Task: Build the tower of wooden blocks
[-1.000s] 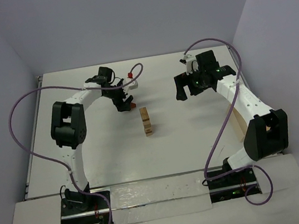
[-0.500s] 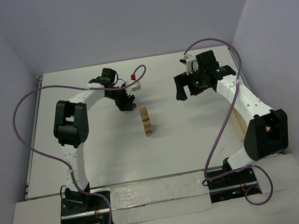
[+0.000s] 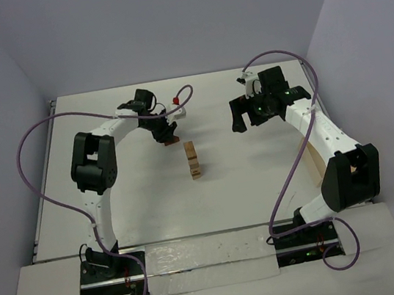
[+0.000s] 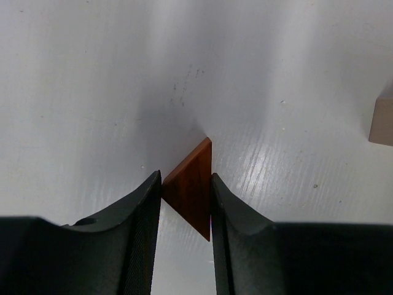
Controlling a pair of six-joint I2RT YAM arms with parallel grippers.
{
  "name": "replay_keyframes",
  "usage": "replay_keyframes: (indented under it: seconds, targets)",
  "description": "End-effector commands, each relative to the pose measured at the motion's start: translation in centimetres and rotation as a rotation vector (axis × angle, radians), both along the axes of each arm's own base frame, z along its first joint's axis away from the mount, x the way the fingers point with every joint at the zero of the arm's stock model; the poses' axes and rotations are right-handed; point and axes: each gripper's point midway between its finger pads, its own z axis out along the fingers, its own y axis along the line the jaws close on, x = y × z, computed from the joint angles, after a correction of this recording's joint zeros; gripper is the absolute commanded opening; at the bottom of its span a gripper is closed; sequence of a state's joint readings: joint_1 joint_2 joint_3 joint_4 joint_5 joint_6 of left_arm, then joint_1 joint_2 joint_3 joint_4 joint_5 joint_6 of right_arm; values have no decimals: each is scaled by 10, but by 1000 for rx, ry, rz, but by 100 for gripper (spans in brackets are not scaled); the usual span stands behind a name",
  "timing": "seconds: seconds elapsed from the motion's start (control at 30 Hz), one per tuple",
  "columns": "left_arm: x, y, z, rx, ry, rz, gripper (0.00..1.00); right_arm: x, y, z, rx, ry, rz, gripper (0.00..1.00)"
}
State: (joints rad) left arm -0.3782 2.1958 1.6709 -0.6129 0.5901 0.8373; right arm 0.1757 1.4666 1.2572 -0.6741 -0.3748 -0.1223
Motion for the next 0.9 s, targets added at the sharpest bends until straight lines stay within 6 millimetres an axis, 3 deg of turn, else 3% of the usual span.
replay_keyframes:
  seconds: [0.0,0.13,0.23,0.33,0.37,0.4,0.5,0.57,0.67,0.7,0.73,0.87]
  targets:
    - [11,-2,25,-7,-87,9,16,7,0,27,12,-67,-3,100]
    - [21,11,51,-2,-163,46,1,8,1,38,27,-96,-4,100]
    - [33,21,83,-18,-232,84,0,10,4,56,57,-155,-10,100]
    - [43,36,137,-45,-355,106,0,9,12,82,113,-211,6,100]
    - [41,41,145,-45,-383,103,0,8,14,88,129,-214,9,100]
    - [38,48,170,-50,-453,94,0,7,16,93,145,-219,15,100]
    - [14,62,209,-54,-593,48,0,1,29,116,221,-234,61,100]
    - [-13,66,216,-49,-650,-18,0,-7,42,128,300,-222,111,100]
    - [-53,69,251,-36,-840,-149,0,-17,59,145,413,-206,164,99]
    - [-64,68,244,-33,-852,-183,0,-18,64,150,448,-197,172,98]
    - [-78,67,254,-41,-904,-215,0,-22,69,155,484,-184,193,97]
    - [-119,53,256,-57,-975,-365,0,-36,98,167,552,-167,259,93]
